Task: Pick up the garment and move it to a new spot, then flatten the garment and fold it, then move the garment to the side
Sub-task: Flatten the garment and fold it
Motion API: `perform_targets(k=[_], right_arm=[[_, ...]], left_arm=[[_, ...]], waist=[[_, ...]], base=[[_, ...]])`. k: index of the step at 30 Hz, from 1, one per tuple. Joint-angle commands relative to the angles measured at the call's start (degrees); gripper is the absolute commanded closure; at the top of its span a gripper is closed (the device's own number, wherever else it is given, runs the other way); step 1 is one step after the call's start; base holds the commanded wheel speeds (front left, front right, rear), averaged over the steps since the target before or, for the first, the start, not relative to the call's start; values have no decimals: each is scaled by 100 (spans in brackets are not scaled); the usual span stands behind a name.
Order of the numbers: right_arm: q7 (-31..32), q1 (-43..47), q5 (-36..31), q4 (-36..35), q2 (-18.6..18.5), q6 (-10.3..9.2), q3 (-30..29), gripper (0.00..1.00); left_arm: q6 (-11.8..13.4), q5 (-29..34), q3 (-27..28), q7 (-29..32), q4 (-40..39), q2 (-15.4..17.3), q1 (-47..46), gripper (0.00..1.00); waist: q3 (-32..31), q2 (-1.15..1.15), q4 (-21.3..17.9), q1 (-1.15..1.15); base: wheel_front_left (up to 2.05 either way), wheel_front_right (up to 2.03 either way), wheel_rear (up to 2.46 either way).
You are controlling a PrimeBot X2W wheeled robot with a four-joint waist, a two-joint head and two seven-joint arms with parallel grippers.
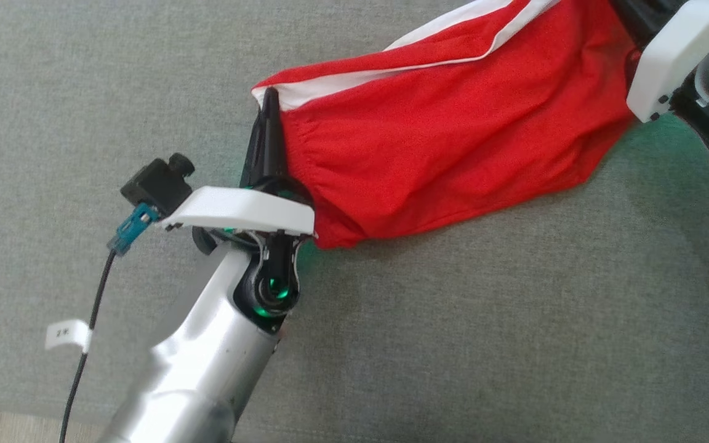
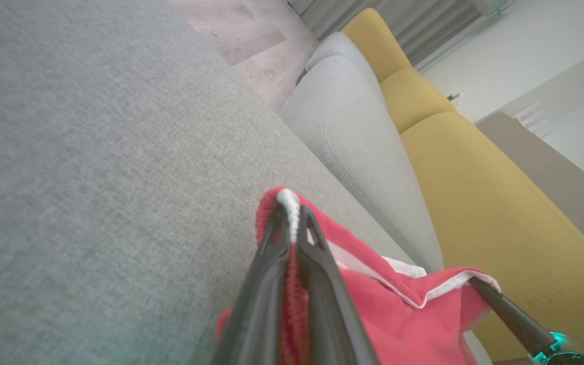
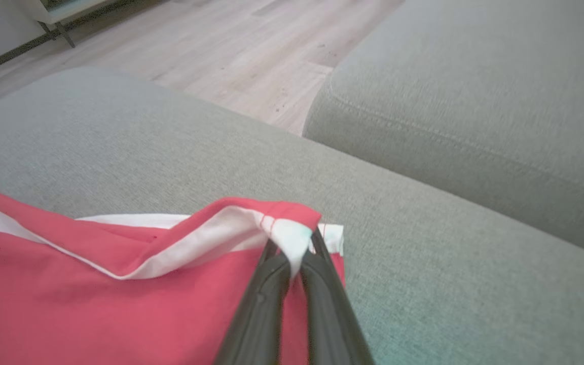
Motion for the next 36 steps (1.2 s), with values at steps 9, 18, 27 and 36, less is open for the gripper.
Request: perform_targets(k=[9,18,27,36], right_arm=[[-253,-94,441,419,-11,-4,363,0],[-467,309,1025,730,14,-4,449,0],[-478,495,1284,1174,248,-4,70,0],[-318,201,776,2139,819,-4,-427,0]], left_arm=[[-10,-196,-194,-20,272,81,318,0],[23,439,5,-21,161,278,1152,0],[305,3243,616,-21,-496,684,1234,0],[-117,4220,1240,-21,-224,453,742,0]], waist=[[-208,0,-28,-1],[-897,0,-103,-1],[-1080,0,11,-1],[-761,0,142,-1]], base=[[0,0,0],[0,0,0],[0,0,0],[0,0,0]])
